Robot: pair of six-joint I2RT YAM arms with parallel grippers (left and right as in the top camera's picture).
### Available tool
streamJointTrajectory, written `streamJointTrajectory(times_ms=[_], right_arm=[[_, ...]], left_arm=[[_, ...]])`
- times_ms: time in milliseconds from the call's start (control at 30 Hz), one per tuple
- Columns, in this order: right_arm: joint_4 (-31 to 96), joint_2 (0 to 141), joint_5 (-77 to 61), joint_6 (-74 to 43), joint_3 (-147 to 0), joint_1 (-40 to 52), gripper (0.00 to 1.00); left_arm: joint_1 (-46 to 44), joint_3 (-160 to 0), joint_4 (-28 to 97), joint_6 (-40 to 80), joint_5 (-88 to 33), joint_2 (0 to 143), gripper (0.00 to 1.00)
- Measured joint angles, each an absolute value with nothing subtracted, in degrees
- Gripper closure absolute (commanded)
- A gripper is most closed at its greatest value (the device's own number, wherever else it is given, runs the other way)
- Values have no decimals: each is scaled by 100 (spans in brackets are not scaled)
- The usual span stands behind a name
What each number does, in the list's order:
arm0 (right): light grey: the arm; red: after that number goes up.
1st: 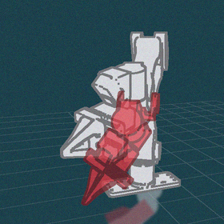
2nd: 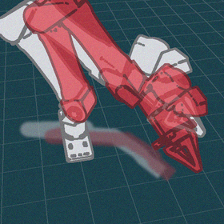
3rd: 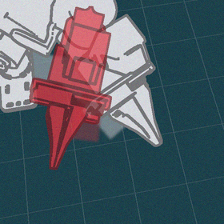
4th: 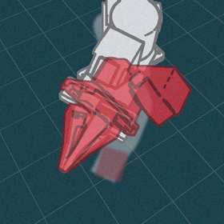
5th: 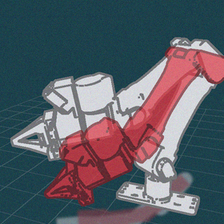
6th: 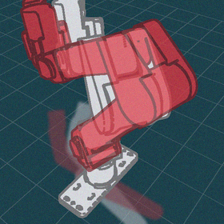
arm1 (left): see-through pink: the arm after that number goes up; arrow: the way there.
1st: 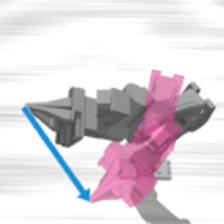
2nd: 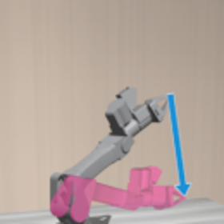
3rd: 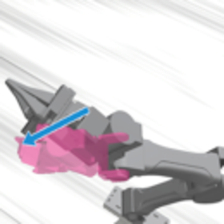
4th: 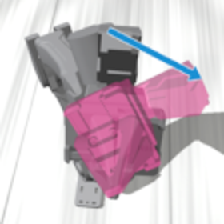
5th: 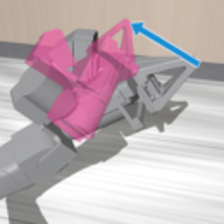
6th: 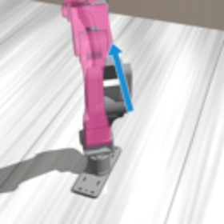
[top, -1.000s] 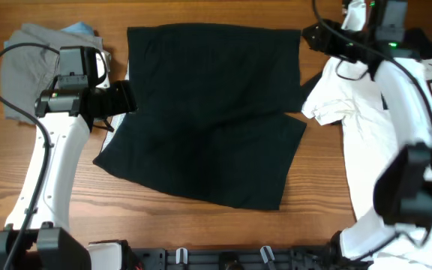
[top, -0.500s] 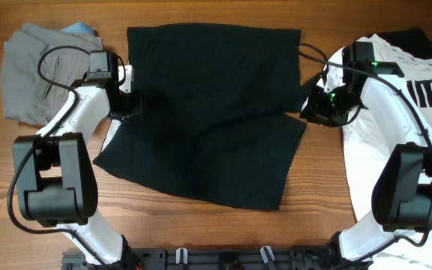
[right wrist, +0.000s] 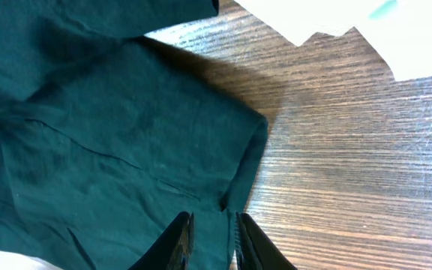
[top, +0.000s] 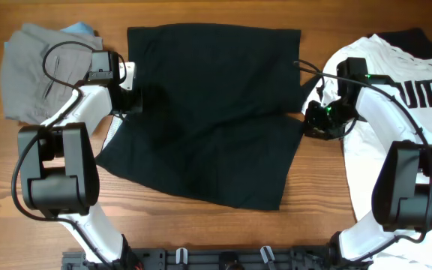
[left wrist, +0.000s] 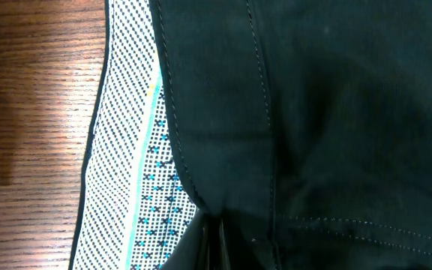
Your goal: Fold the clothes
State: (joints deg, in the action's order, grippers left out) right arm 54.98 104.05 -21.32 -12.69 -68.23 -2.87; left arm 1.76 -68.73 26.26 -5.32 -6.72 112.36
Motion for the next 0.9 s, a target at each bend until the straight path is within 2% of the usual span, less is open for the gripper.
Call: streamJointTrajectory(times_ms=[200,267,300,367,433,600,700,867,900], right_arm=[[5439,10405,-2130,-1302,-6711,-287,76],[5384,10405,-2130,-1343,-6615,-287,65],[5297,10405,-2126,-1387,-6508,-287,65],[5113,10405,-2099,-1424,-6281,-287,74],[4950,10405,-2010,-1525,-6106,-287,79],[4517,10385,-1645,-1863,-5747,-292,83],[3677,10313,-1796,-1922,-5590,-292,85],[3221,10278,-2038,-1920,-5419,-292,96],[3208,10278,-2060,-1903,-5404,-294,96]], left_arm=[[176,-6873,2742,-480,-672,11010,96],[176,-6873,2718,-440,-674,10809,96],[174,-6873,2639,-397,-676,10676,96],[165,-6888,2539,-373,-690,10475,96],[158,-6908,2539,-355,-694,10440,96],[161,-6906,2541,-355,-694,10440,96],[167,-6906,2539,-353,-694,10440,96],[178,-6906,2545,-314,-696,10440,96],[178,-6906,2543,-305,-696,10440,96]])
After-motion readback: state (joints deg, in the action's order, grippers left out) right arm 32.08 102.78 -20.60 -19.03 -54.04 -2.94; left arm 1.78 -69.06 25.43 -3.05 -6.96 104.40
